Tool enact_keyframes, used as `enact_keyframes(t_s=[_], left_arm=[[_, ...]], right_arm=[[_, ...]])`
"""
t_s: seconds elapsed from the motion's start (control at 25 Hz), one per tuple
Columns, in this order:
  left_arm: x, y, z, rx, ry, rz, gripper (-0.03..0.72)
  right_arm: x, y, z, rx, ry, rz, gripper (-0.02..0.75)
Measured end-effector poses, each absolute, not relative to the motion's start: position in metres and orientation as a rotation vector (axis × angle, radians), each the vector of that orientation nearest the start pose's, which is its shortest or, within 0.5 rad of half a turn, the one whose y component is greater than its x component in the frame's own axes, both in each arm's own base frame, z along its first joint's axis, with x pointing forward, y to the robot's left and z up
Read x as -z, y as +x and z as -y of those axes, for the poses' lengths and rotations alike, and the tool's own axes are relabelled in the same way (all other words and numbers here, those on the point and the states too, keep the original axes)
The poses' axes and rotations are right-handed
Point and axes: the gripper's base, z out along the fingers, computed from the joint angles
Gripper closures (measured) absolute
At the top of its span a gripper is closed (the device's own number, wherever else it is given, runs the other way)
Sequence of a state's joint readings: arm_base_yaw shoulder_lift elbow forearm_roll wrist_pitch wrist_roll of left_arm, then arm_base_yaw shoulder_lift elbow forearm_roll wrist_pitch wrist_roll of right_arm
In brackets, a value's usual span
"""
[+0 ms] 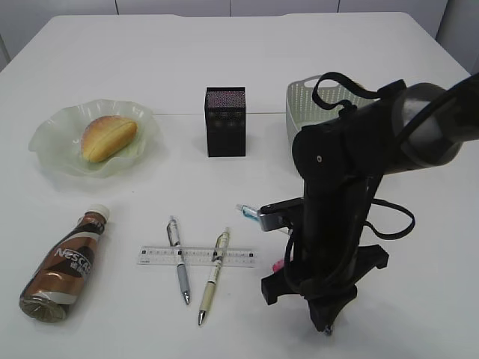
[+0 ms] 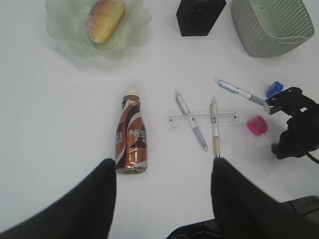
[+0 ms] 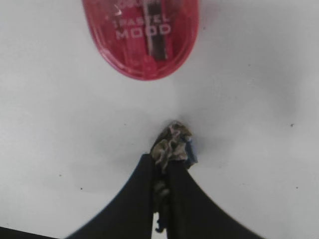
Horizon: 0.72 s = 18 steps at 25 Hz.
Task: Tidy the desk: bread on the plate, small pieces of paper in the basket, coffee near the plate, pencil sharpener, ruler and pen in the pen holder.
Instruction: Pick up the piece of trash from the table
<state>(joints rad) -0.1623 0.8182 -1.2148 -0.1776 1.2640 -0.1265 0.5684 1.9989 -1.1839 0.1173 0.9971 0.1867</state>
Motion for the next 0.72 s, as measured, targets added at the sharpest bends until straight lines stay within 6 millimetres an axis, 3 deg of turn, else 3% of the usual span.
enact_keyframes(t_s=[0.16, 0.28, 0.52, 0.72], left_arm=[[-0.429, 0.107, 0.033, 0.366, 0.062, -2.361, 0.246], [-0.429, 0.107, 0.033, 0.366, 0.062, -2.361, 0.246], [-0.429, 0.107, 0.033, 0.364, 0.062, -2.361, 0.246], [-0.429, 0.107, 0.033, 0.364, 0.062, -2.361, 0.246]], right_arm=[[-0.126, 0.281, -0.192, -0.068, -0.531, -3.301, 0.742], [-0.140, 0.282, -0.193, -0.089, -0.538, -3.271, 0.743], [-0.208, 0.285, -0.196, -0.162, -0.561, -3.180, 0.743], [-0.276, 0.308, -0.206, -0.215, -0.538, -2.952, 0.743]])
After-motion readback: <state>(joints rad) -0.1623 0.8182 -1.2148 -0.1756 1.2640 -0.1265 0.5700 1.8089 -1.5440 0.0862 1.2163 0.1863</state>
